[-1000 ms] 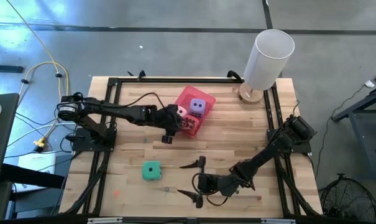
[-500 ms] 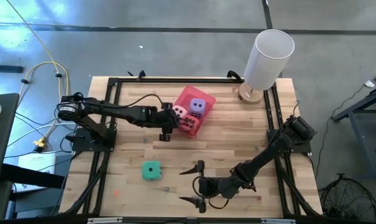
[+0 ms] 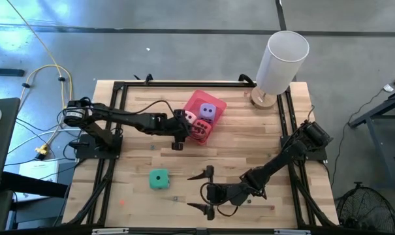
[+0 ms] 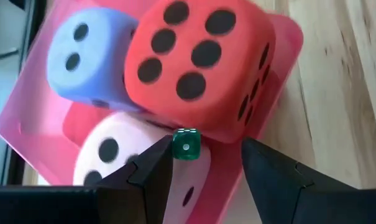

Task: Pick & Place Dice
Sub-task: Put the small green die into the red bin, then put the small light blue die into the red bin

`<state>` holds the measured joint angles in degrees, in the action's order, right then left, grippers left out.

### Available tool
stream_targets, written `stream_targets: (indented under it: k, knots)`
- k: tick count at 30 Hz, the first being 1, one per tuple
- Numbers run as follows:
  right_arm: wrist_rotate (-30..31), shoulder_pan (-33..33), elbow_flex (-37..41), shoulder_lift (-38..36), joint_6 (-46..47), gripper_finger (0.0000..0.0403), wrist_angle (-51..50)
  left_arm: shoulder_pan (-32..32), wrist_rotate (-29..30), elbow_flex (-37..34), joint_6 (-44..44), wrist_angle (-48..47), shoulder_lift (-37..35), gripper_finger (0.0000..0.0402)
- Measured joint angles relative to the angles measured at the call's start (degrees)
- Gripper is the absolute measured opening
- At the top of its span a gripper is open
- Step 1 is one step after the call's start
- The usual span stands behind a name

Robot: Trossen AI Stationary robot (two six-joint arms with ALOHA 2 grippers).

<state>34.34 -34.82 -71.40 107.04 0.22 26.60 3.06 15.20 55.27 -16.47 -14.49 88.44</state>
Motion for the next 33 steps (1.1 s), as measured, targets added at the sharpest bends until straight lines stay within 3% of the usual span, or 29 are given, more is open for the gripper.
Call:
stream_targets:
  k: [7,12,23,28,33]
  knots:
    - [-0.1,0.11,0.0,0.0,-0.45,0.0394,-0.23,-0.4,0.56,0.01,-0.19,1.35,-0.02,0.018]
    - [-0.1,0.12,0.0,0.0,-1.56,0.0394,-0.23,-0.07,6.55,0.01,2.63,1.22,-0.02,0.018]
    - [-0.08,0.12,0.0,0.0,-1.81,0.0394,-0.23,-1.77,7.37,0.02,2.38,1.13,-1.34,0.018]
    - [0.06,-0.32,0.0,0.0,-2.94,0.0394,-1.11,-6.68,7.63,0.02,2.57,-9.63,-6.97,0.0179]
    - [-0.03,-1.29,0.0,0.0,-4.78,0.0394,-1.19,-13.26,6.35,0.02,10.93,-28.95,-16.19,0.0179]
